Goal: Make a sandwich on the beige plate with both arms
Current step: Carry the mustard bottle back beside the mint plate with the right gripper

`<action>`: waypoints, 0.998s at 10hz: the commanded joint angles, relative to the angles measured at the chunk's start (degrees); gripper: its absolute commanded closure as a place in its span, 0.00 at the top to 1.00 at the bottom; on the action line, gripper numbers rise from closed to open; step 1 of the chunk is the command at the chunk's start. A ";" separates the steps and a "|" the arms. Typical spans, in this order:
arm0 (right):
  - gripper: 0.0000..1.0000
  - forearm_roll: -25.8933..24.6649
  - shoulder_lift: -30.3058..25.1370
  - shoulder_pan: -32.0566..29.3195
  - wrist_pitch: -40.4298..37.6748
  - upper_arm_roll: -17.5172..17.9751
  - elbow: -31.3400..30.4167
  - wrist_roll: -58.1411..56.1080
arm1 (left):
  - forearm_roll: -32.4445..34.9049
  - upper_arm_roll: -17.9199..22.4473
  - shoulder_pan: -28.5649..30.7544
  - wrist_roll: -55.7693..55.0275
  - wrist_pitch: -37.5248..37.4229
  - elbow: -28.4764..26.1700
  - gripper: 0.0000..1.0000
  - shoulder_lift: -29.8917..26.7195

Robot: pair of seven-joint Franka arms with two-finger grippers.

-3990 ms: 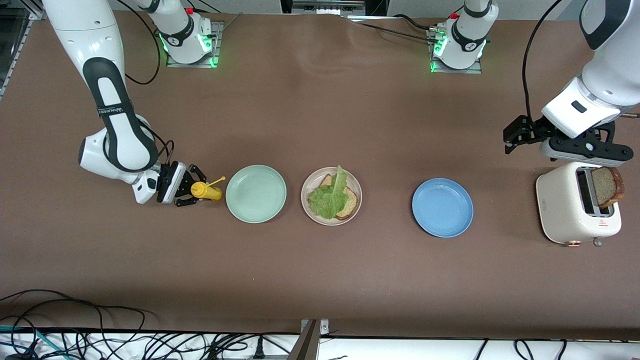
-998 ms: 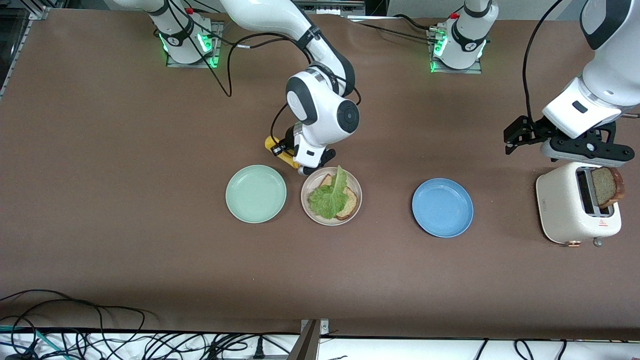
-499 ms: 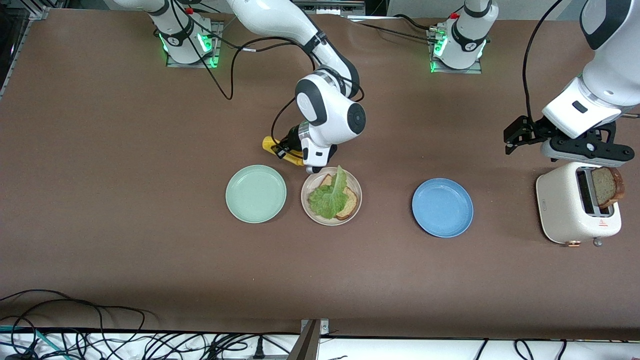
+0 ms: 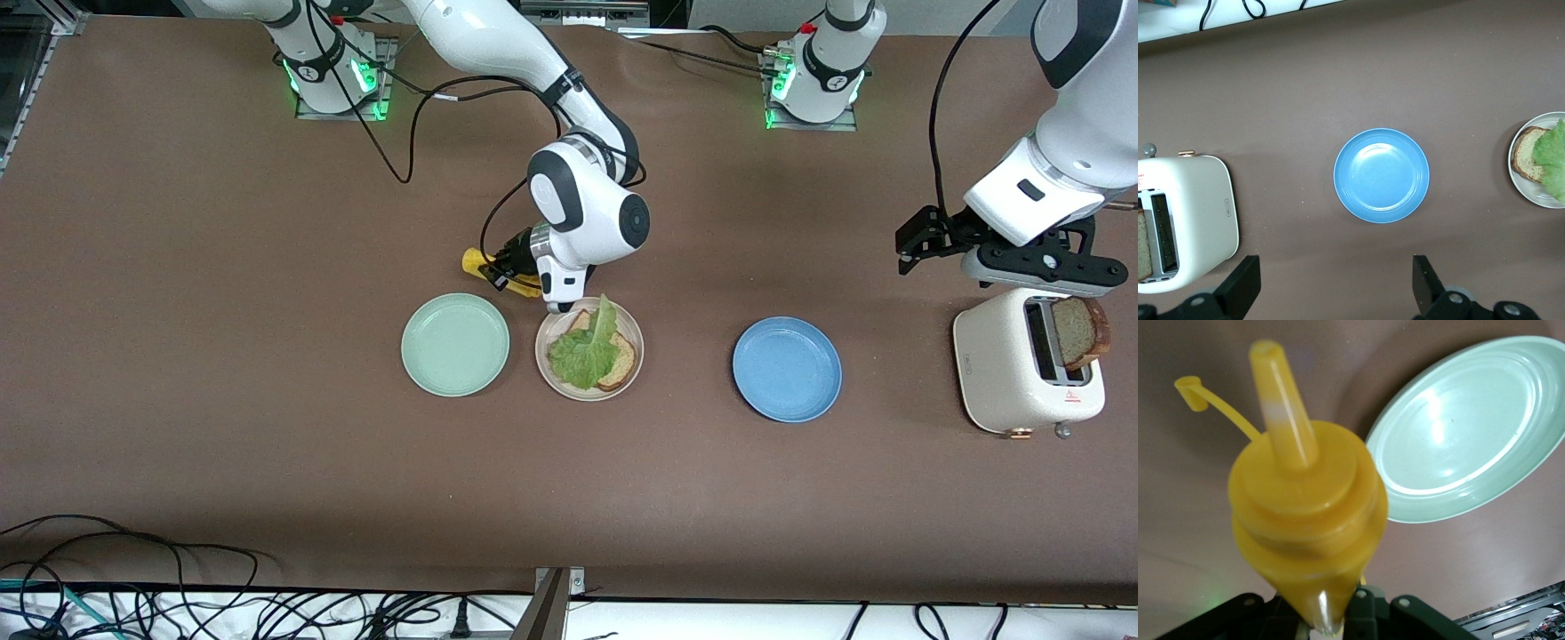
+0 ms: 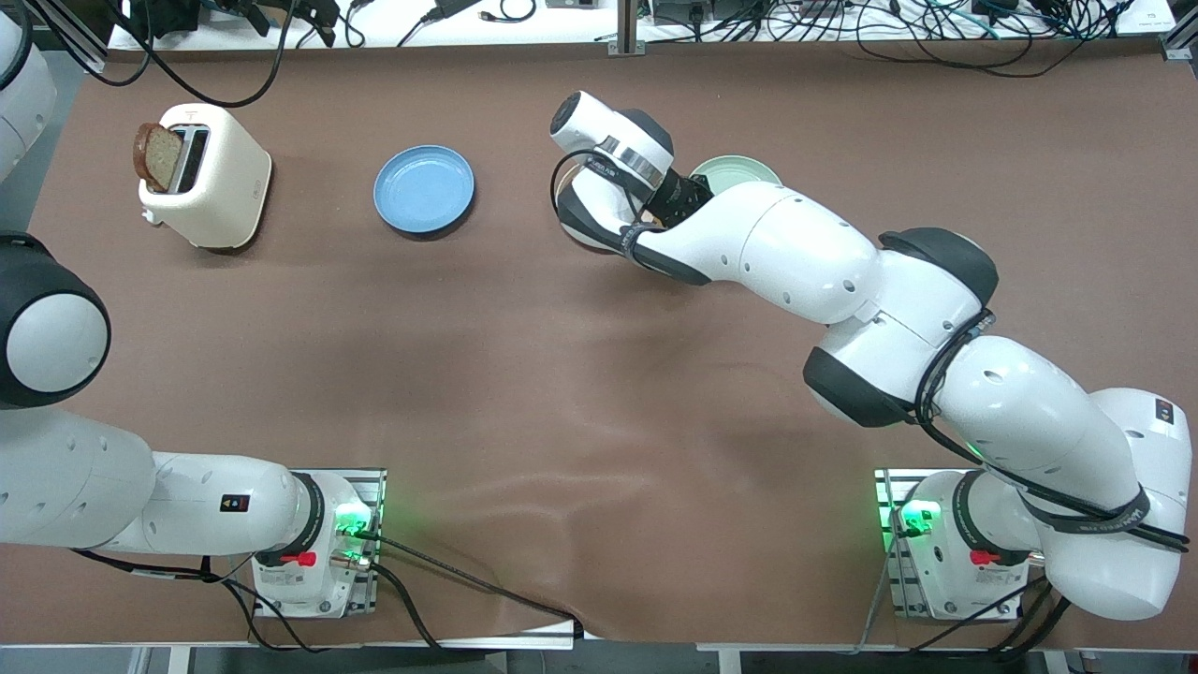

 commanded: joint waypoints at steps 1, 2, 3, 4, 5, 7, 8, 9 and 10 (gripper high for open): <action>0.00 2.94 -3.41 -3.52 -3.37 -0.53 2.10 -1.57 | -0.68 0.19 -0.04 1.10 0.07 0.22 1.00 -0.16; 0.00 3.82 -5.96 -5.54 -3.46 -0.44 1.75 -2.18 | -0.60 0.19 -0.04 1.10 0.07 0.22 1.00 -0.16; 0.00 5.22 -8.33 -7.82 -3.55 -0.09 1.31 -2.97 | -0.60 0.19 -0.04 1.10 0.07 0.22 1.00 -0.16; 0.00 7.41 -10.62 -9.58 -3.29 0.08 0.44 -3.15 | -0.68 0.19 -0.04 1.10 0.07 0.22 1.00 -0.16; 0.00 8.65 -13.51 -11.26 -2.85 0.09 -1.40 -3.76 | -0.60 0.19 -0.04 1.10 0.07 0.22 1.00 -0.16; 0.00 13.13 -22.98 -15.91 4.92 0.17 -13.29 -7.61 | -0.60 0.19 -0.04 1.10 0.07 0.22 1.00 -0.16; 0.00 13.32 -26.60 -16.54 8.89 0.17 -18.50 -11.03 | -0.60 0.19 -0.13 1.10 -0.02 0.22 1.00 -0.16; 0.00 13.24 -28.81 -18.46 10.15 0.26 -20.90 -13.15 | -0.60 0.01 -0.22 1.10 -0.11 0.22 1.00 -0.16; 0.00 13.32 -30.14 -19.96 11.46 0.26 -22.58 -18.13 | -0.60 0.01 -0.30 1.02 -0.19 0.22 1.00 -0.16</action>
